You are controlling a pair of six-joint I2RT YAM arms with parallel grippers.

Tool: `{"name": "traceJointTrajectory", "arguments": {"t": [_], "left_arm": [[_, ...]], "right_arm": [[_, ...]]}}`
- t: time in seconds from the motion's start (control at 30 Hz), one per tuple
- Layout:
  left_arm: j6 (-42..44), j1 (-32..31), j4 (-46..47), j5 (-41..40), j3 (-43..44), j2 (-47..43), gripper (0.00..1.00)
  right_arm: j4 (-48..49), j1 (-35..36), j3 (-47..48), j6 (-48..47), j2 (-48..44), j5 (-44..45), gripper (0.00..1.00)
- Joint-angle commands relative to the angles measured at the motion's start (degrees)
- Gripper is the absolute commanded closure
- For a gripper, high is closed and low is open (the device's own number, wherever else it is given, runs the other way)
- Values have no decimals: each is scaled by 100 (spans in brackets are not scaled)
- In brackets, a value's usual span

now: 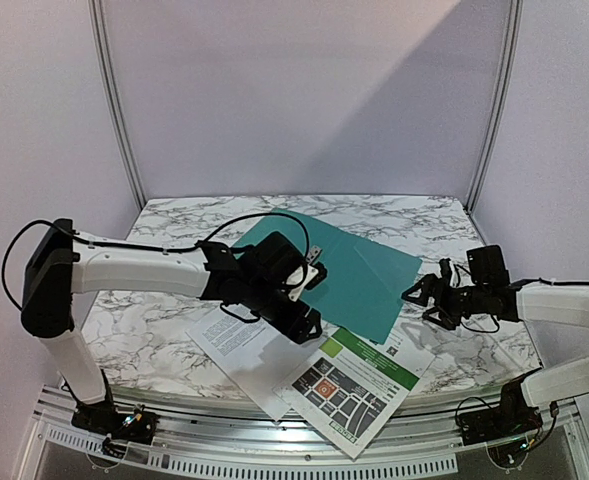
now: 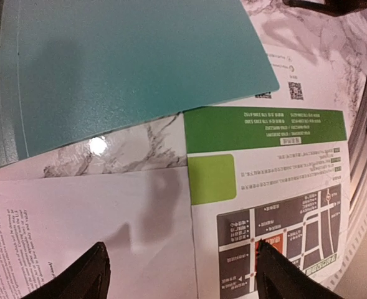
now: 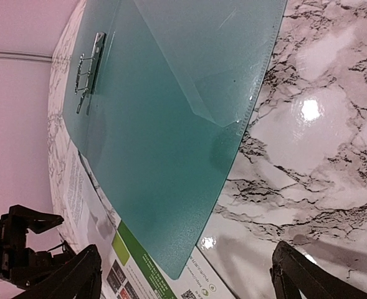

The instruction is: Put the files into the folder

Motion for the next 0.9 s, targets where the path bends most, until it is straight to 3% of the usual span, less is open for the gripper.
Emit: {"name": "traceJointTrajectory", "arguments": {"t": [0.0,0.2,0.43,0.87], "left_arm": [[-205,-131,-207,-232,-66,5,19],[-265,-417,-424,-208,15,179,19],[-267,-698,-561,-138,283,622,16],[-484,-1017,-915,-486,790,1155,19]], "right_arm": [[-386,236,239,-219,31,495,6],[-721,485,345,-392,-125,1213,7],[-727,723,317,-381,-38,1390,8],[-802,867,256,-416,-45,1635,8]]}}
